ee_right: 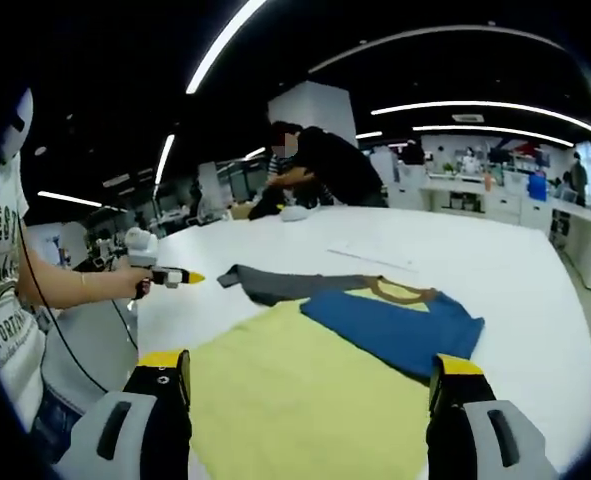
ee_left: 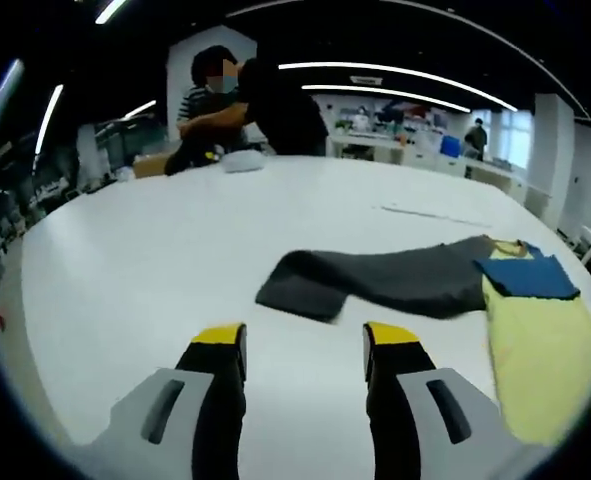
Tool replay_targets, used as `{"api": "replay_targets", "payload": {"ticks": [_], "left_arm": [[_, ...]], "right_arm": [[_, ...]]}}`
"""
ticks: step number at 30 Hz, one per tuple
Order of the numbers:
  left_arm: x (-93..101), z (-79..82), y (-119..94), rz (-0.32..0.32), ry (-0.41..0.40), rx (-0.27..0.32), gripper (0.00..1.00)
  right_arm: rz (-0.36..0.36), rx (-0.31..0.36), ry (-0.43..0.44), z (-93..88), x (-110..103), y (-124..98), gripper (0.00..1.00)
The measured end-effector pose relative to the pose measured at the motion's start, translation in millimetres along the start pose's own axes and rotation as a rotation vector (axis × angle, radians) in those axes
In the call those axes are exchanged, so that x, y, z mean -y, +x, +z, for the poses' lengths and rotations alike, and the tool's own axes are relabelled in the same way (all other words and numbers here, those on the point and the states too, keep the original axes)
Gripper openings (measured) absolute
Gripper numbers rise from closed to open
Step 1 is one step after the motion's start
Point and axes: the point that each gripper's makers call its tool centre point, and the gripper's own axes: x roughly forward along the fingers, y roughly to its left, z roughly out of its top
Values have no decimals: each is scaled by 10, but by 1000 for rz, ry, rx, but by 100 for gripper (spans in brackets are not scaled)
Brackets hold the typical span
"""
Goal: Fold the garment on the visible template until the final outline fits inside the template.
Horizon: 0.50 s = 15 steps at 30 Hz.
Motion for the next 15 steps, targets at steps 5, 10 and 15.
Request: {"api": "replay_targets", "payload": {"ticks": [5, 10, 15], "left_arm": [[55, -23, 161, 12, -1, 1, 35], [131, -54, 317, 10, -37, -10, 31], [121, -84, 438, 32, -70, -20, 28]], "right_arm": [[-20, -9, -1, -22, 7, -24, 99], [-37, -14, 2, -30, 30, -37, 99], [-52, -17, 4, -31, 53, -33, 99]]}}
